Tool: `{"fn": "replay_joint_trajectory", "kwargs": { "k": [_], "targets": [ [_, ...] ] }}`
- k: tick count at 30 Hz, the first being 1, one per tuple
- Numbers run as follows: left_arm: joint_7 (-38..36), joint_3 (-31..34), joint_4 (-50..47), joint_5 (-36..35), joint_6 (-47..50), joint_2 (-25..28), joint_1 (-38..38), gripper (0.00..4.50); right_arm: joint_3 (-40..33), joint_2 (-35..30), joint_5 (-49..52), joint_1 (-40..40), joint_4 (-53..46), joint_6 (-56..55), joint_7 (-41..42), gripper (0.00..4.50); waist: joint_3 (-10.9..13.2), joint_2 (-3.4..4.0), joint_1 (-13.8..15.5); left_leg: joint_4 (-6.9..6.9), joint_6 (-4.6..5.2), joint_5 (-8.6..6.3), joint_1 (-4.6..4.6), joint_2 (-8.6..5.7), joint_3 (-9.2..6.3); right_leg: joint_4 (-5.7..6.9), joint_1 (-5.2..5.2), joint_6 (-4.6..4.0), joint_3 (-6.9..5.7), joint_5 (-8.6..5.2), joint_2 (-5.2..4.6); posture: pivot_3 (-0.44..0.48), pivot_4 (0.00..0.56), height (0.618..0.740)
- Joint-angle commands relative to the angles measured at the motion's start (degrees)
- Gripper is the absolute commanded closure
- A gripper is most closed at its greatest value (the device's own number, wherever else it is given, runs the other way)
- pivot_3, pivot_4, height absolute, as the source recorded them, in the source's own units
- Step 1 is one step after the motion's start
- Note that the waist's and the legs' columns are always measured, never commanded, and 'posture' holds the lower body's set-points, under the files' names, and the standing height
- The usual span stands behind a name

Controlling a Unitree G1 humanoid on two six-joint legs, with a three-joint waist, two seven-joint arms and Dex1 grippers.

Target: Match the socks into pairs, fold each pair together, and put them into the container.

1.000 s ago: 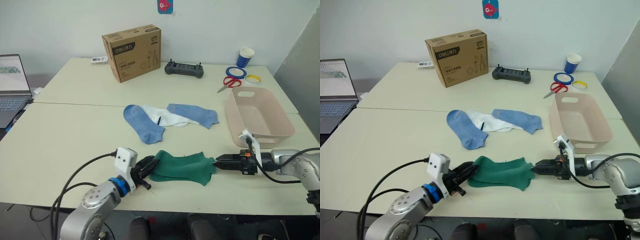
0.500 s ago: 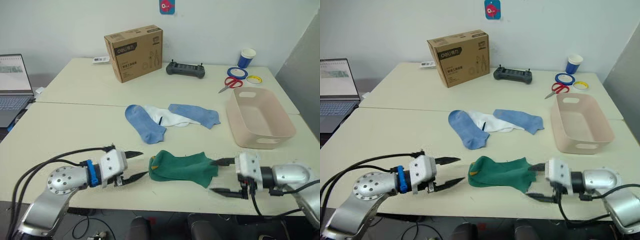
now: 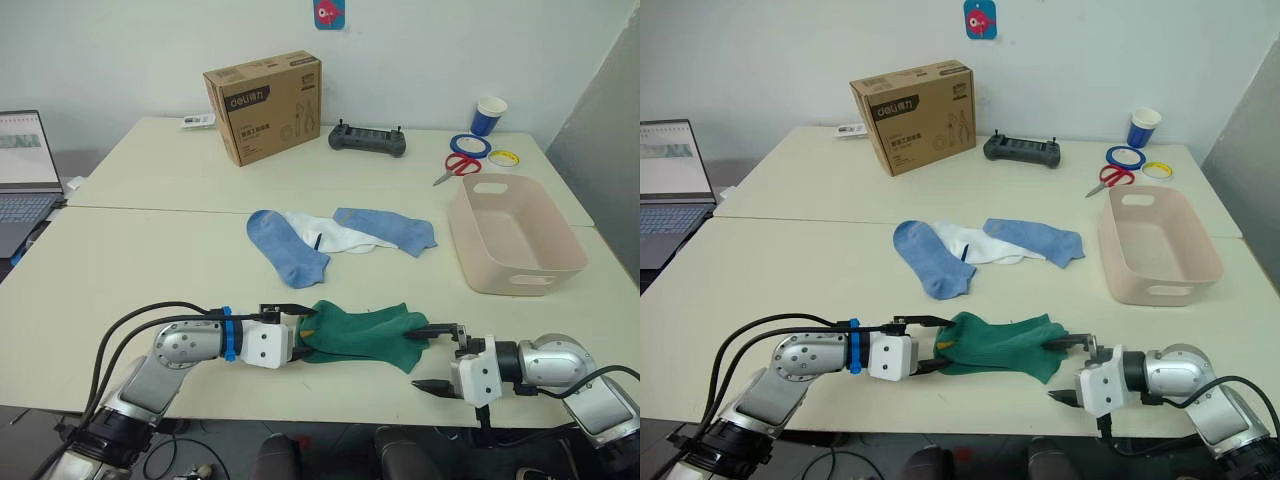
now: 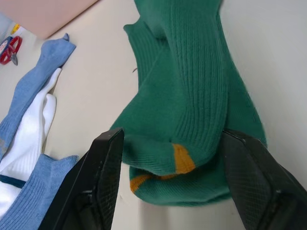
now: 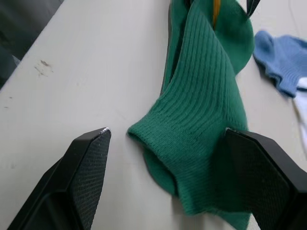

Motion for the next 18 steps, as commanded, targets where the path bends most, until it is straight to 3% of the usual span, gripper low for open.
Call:
{"fn": "replay_joint_trajectory", "kwargs": {
  "k": [1,5,11,13,18],
  "targets": [
    [0.3,-0.3,-0.3,-0.8,-1.0,-0.2,-0.6,1.37,0.4,0.5,-1.5,-0.8,2.8,-3.2,-2.2,0.44,0.0,0.00,0.0,0.00,0.00,0.00,0.00,0.00,0.00,0.00,0.01,0.01,0.00,0.00,0.00,0.000,0.150,0.740],
    [-0.5,0.1,-0.8,-2.7,0.1,-0.4,-0.5,2.56,1.0,1.0,-1.6,-1.7,4.0,-5.1,-3.4,1.70,0.0,0.00,0.0,0.02,0.00,0.00,0.03,0.01,0.00,0.02,0.04,-0.02,0.02,0.02,0.00,0.000,0.150,0.740],
    [-1.0,0.5,-1.0,-4.3,0.8,0.0,-0.5,4.50,1.4,1.1,0.4,-2.2,3.9,-5.9,-3.7,3.95,0.0,0.00,0.2,0.03,0.01,0.00,0.03,0.01,0.05,0.04,0.04,0.00,0.06,0.04,-0.01,0.000,0.150,0.740],
    [-1.0,0.8,-1.2,-4.9,1.4,0.0,-0.6,4.50,1.5,0.4,2.8,-1.5,2.9,-5.4,-2.6,4.44,0.0,0.00,0.2,0.02,0.01,0.00,0.02,0.02,0.05,0.04,0.04,-0.03,0.05,0.07,-0.01,0.000,0.150,0.740],
    [-0.8,0.8,-1.9,-5.8,2.4,-0.4,-0.2,4.50,0.7,0.7,2.9,-2.3,3.7,-6.0,-3.6,4.44,0.0,0.00,0.3,0.03,0.01,0.00,0.02,0.02,0.06,0.04,0.04,-0.12,0.06,0.12,-0.01,0.000,0.150,0.740]
  ]
}}
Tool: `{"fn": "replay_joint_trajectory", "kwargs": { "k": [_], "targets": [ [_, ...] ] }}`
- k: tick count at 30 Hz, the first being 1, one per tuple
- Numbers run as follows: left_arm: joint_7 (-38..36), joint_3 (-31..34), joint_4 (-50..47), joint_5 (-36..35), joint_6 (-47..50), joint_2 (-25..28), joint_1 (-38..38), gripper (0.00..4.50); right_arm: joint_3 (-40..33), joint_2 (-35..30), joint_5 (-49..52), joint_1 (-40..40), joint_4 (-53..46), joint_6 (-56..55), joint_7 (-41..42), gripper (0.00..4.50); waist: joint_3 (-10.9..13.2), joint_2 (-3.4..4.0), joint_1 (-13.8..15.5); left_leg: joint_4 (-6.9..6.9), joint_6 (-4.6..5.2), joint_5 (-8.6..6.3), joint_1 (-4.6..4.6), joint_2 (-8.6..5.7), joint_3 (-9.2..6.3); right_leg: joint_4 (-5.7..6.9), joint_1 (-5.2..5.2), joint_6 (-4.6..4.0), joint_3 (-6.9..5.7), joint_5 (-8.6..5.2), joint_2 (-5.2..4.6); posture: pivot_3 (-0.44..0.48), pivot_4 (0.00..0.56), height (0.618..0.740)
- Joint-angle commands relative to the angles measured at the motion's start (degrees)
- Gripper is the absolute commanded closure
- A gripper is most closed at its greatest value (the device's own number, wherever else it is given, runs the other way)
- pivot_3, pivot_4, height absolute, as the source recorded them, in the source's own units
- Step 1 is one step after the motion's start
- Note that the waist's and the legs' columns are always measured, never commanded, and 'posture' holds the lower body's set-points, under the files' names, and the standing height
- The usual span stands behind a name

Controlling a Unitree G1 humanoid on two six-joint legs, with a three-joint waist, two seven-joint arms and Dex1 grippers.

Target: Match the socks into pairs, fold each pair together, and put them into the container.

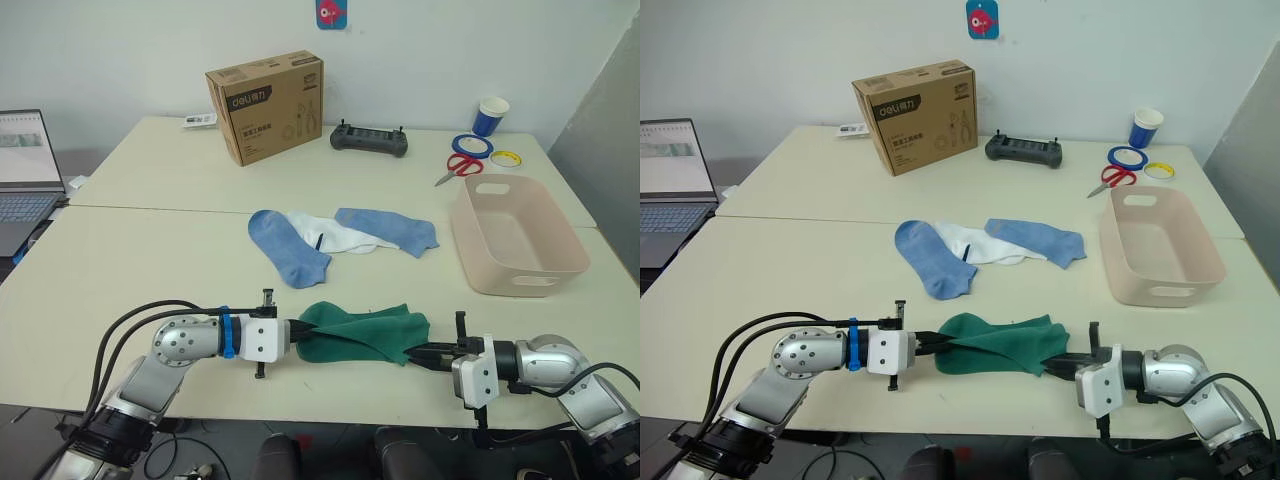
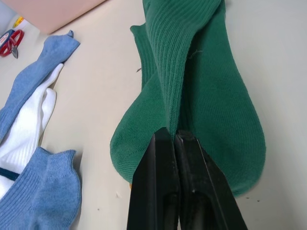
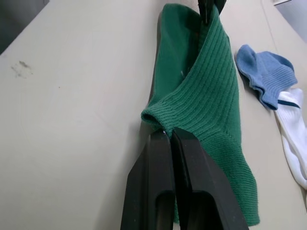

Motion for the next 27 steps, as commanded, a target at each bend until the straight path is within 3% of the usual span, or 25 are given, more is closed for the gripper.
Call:
{"fn": "replay_joint_trajectory", "kwargs": {
  "k": [1,5,10,12,14,16,18,23,27],
  "targets": [
    [0.1,0.7,-2.4,-1.8,0.5,-0.2,0.0,4.50,-1.0,0.1,2.6,-0.6,-1.2,-0.4,-0.8,4.44,0.0,0.00,0.0,0.00,0.00,0.00,0.00,0.00,0.00,0.00,0.00,0.01,0.00,0.00,0.00,0.000,0.150,0.740],
    [0.4,1.6,-3.7,-3.6,2.5,-0.1,0.4,4.50,-1.6,-0.7,12.2,1.4,-7.2,8.4,1.8,4.44,0.0,0.00,0.0,0.00,0.00,0.00,0.00,0.00,-0.01,0.01,0.01,0.01,-0.01,0.02,0.00,0.000,0.150,0.740],
    [-1.3,6.4,-10.1,-11.5,10.0,2.9,1.4,4.50,-5.7,-8.1,36.3,0.6,-24.5,40.5,3.3,4.44,0.0,0.05,0.1,0.00,0.00,0.00,-0.01,0.04,-0.06,0.06,0.02,-0.03,-0.03,0.07,-0.01,0.000,0.150,0.740],
    [-2.2,7.8,-14.5,-15.9,15.9,4.5,2.7,4.50,-8.6,-10.6,45.7,-0.8,-28.2,51.0,1.3,4.44,0.0,0.05,0.1,0.02,0.00,0.00,0.01,0.07,-0.09,0.07,0.05,0.05,-0.08,0.02,-0.02,0.000,0.150,0.740],
    [-3.4,10.3,-21.3,-25.7,28.4,8.4,4.3,4.50,-12.7,-13.6,58.9,-2.9,-29.4,62.5,-1.2,4.44,0.0,0.04,0.0,0.01,0.00,0.00,0.00,0.08,-0.12,0.06,0.06,0.18,-0.11,-0.06,-0.01,0.000,0.150,0.740],
    [-4.0,11.8,-24.9,-30.3,34.5,10.7,4.8,4.50,-15.2,-15.0,65.0,-4.4,-29.5,68.9,-2.3,4.44,0.0,0.04,0.0,0.00,0.00,0.00,-0.01,0.10,-0.12,0.03,0.06,0.17,-0.14,-0.07,-0.01,0.000,0.150,0.740],
    [-4.0,13.0,-26.5,-32.5,38.0,12.2,4.0,4.50,-15.9,-17.0,65.5,-4.8,-29.1,72.7,0.4,4.44,0.0,0.04,0.0,-0.01,0.00,0.00,-0.01,0.08,-0.16,0.01,0.06,0.18,-0.18,-0.08,-0.01,0.000,0.150,0.740],
    [-2.7,8.8,-23.8,-24.7,34.9,9.7,2.1,4.50,-10.1,-12.4,50.1,-2.0,-29.3,65.7,2.2,4.44,0.0,0.01,0.6,0.02,0.00,0.00,-0.01,0.03,-0.21,-0.07,0.05,0.11,-0.21,-0.13,0.02,0.000,0.150,0.740],
    [-2.3,8.4,-25.9,-24.3,36.1,8.8,3.1,4.50,-9.8,-11.5,42.2,2.1,-30.5,60.0,5.3,4.44,0.0,0.01,0.7,0.01,0.00,0.00,-0.16,0.02,-0.15,-0.06,-0.09,0.21,-0.15,-0.11,0.02,0.000,0.150,0.740]
  ]
}}
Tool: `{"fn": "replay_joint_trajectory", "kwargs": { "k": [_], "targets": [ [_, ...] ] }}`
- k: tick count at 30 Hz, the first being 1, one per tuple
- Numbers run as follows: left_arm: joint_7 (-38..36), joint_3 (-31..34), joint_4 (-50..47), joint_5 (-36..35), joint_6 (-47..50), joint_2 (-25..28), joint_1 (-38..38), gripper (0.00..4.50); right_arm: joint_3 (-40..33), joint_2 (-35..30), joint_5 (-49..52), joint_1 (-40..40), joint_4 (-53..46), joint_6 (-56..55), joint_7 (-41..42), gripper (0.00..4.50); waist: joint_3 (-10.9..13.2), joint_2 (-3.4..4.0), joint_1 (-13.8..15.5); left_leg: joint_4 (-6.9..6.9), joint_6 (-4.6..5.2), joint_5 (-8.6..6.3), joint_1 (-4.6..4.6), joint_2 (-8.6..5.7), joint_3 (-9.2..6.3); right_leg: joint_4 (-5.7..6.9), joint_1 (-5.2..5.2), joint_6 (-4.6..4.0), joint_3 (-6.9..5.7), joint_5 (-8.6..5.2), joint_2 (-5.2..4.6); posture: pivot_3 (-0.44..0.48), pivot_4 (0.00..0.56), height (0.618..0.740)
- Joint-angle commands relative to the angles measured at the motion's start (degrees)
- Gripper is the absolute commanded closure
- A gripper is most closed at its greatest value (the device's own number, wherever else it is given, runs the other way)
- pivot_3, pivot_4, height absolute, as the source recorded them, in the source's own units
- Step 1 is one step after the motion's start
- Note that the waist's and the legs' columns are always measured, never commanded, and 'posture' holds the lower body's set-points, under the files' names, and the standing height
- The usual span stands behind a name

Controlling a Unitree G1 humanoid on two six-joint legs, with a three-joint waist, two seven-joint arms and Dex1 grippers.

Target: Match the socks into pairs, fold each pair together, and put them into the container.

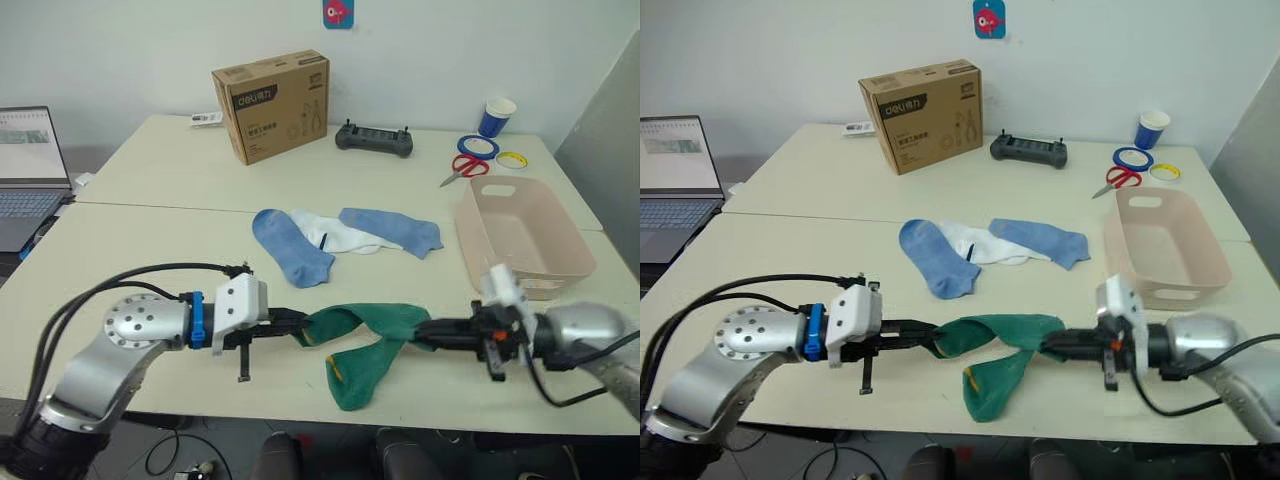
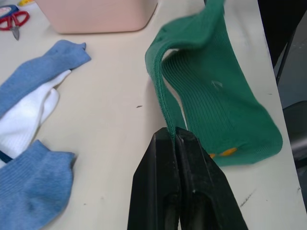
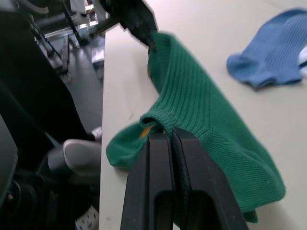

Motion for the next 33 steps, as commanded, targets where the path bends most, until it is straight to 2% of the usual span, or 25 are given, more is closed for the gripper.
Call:
{"fn": "replay_joint_trajectory", "kwargs": {
  "k": [1,6,14,17,21,24,28,33],
  "targets": [
    [0.1,0.4,-3.1,0.3,0.1,-0.1,0.7,4.50,-1.5,-0.6,-5.7,2.3,-2.2,-6.1,3.8,4.44,0.0,0.00,0.0,0.00,0.00,0.00,0.00,0.00,0.00,0.00,0.00,0.01,0.00,-0.01,0.00,0.000,0.150,0.740],
    [-1.7,-3.5,-3.0,4.6,-2.9,-0.3,0.3,4.50,-2.3,-2.0,-14.5,4.0,3.7,-16.3,10.4,4.44,0.0,0.00,0.0,0.01,0.00,0.00,0.08,0.00,0.00,0.01,0.06,-0.12,0.00,-0.07,0.01,0.000,0.150,0.740],
    [-0.2,-7.1,-2.1,8.7,-2.6,-4.0,-3.7,4.50,-2.1,-2.2,-20.7,3.8,8.3,-23.3,15.0,4.44,0.0,0.00,0.0,0.01,0.00,0.00,0.09,-0.02,-0.02,0.01,0.08,0.02,0.01,0.00,0.03,0.000,0.150,0.740],
    [-0.5,-7.4,-2.1,9.1,-2.0,-4.4,-4.0,4.50,-2.2,-3.4,-20.5,4.6,8.4,-22.6,17.2,3.73,0.0,0.00,0.0,0.01,0.00,0.00,0.08,-0.02,-0.09,0.03,0.08,0.01,-0.02,0.00,0.06,0.000,0.150,0.740],
    [-0.6,-7.8,-2.4,8.9,0.2,-4.9,-4.7,4.50,-4.0,-5.3,-19.2,4.2,8.0,-19.5,18.7,2.34,0.0,0.00,0.0,0.04,0.00,0.00,0.09,-0.03,-0.07,0.04,0.10,0.02,0.01,0.00,0.05,0.000,0.150,0.740],
    [-0.1,-7.6,-3.5,6.9,4.8,-5.2,-5.4,4.50,-6.0,-7.5,-16.5,3.1,6.3,-13.1,18.7,1.28,0.0,0.00,0.0,0.04,0.00,0.00,0.09,-0.03,-0.08,0.05,0.11,0.03,0.00,0.01,0.05,0.000,0.150,0.740],
    [-0.7,-8.1,-2.4,8.5,4.5,-5.0,-6.0,4.50,-7.0,-4.0,-11.3,0.1,2.2,-7.0,14.2,1.28,0.0,0.00,-0.1,0.03,0.00,0.00,0.11,-0.03,-0.16,0.07,0.11,0.02,-0.01,0.01,0.09,0.000,0.150,0.740],
    [3.1,-7.8,2.6,11.9,1.2,-9.2,-10.1,4.50,-3.8,1.2,-15.2,-1.1,0.7,-7.5,9.5,1.28,0.0,-0.01,0.1,0.04,0.00,0.00,0.08,-0.07,-0.24,0.06,0.13,0.03,-0.09,0.01,0.10,0.000,0.150,0.740]
  ]
}}
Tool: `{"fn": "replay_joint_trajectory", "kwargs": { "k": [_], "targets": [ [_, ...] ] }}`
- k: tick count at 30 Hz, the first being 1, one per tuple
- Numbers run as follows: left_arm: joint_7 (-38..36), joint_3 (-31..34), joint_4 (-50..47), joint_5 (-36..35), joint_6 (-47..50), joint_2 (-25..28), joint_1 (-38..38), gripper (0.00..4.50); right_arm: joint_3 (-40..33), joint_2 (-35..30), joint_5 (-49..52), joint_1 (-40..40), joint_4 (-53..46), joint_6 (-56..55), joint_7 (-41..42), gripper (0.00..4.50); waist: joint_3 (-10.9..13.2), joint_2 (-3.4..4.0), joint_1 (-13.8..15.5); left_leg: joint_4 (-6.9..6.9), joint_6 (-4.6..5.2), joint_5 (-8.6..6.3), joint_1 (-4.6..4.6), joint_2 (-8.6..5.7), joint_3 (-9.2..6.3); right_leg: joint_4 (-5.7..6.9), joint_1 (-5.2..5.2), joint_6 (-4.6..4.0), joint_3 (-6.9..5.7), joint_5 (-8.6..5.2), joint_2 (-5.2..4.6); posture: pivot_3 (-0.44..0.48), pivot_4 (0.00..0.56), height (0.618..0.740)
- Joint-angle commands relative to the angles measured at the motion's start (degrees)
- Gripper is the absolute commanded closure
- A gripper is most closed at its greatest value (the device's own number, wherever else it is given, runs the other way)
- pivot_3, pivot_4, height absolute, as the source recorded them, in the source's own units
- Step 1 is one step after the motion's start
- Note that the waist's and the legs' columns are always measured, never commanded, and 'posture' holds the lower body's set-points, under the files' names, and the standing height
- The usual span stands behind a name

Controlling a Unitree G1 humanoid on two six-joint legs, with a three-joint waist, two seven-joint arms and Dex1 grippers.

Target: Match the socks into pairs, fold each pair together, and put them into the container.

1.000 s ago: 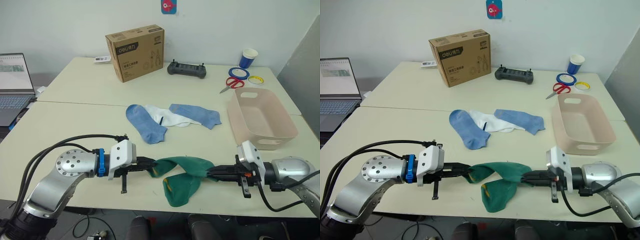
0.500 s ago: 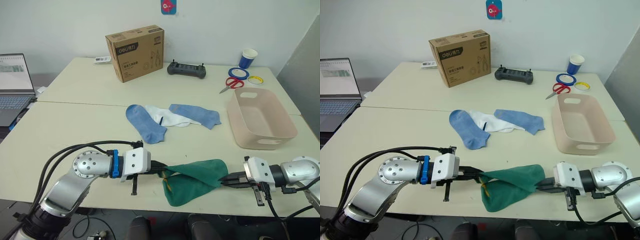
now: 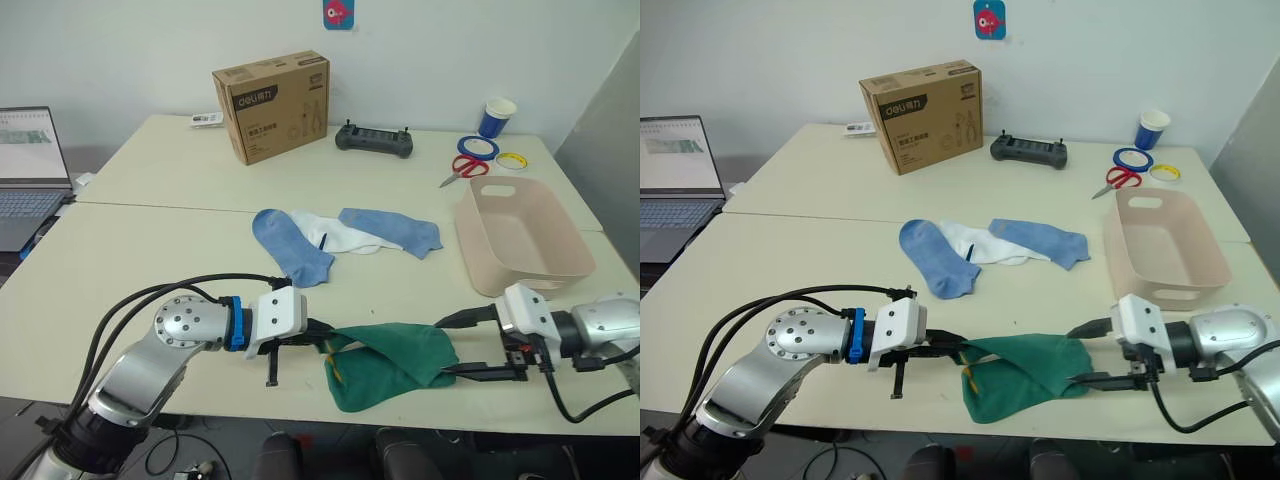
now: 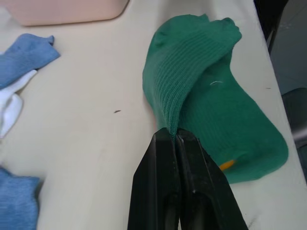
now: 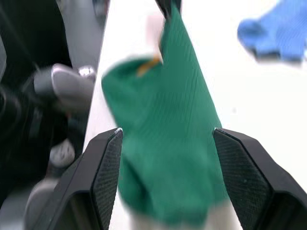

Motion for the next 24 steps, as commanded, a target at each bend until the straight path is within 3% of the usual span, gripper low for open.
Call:
{"fn": "replay_joint_trajectory", "kwargs": {
  "k": [1,7,11,17,24],
  "targets": [
    [3.0,0.4,2.9,2.2,-3.1,-2.8,-4.2,4.50,0.6,1.9,-2.5,-1.6,-0.3,-0.4,-3.2,1.28,0.0,0.00,0.1,0.04,0.00,0.00,-0.03,-0.01,0.00,-0.01,-0.01,0.01,0.00,0.00,-0.01,0.000,0.150,0.740],
    [3.2,-1.6,12.1,10.8,-15.5,-2.6,-8.3,4.50,3.4,6.3,-6.1,-5.0,3.5,-1.2,-5.7,1.28,0.0,0.02,-0.1,0.01,0.00,0.00,0.00,-0.02,0.05,-0.01,-0.02,0.02,0.07,0.03,0.01,0.000,0.150,0.740],
    [4.1,-3.1,16.8,16.4,-22.5,-2.1,-8.0,4.50,8.1,7.2,-14.1,-5.2,6.2,-4.4,-7.4,1.28,0.0,0.03,0.0,-0.01,0.01,0.00,0.01,0.00,-0.04,0.04,-0.04,0.00,0.03,0.02,0.06,0.000,0.150,0.740],
    [6.6,-2.1,18.9,18.6,-24.8,-2.9,-7.5,4.50,8.2,7.7,-13.5,-3.0,4.5,-4.2,-6.7,1.28,0.0,0.03,0.1,0.02,0.01,0.00,-0.04,-0.01,0.05,0.02,-0.03,0.01,0.07,0.02,-0.01,0.000,0.150,0.740],
    [6.6,-1.7,17.5,17.1,-22.6,-3.9,-6.7,4.50,11.7,7.0,-21.3,-1.8,5.5,-14.3,-6.0,1.28,0.0,0.04,0.0,0.01,0.01,0.00,-0.01,0.00,0.00,0.05,-0.03,0.02,0.02,0.02,0.02,0.000,0.150,0.740]
  ]
}}
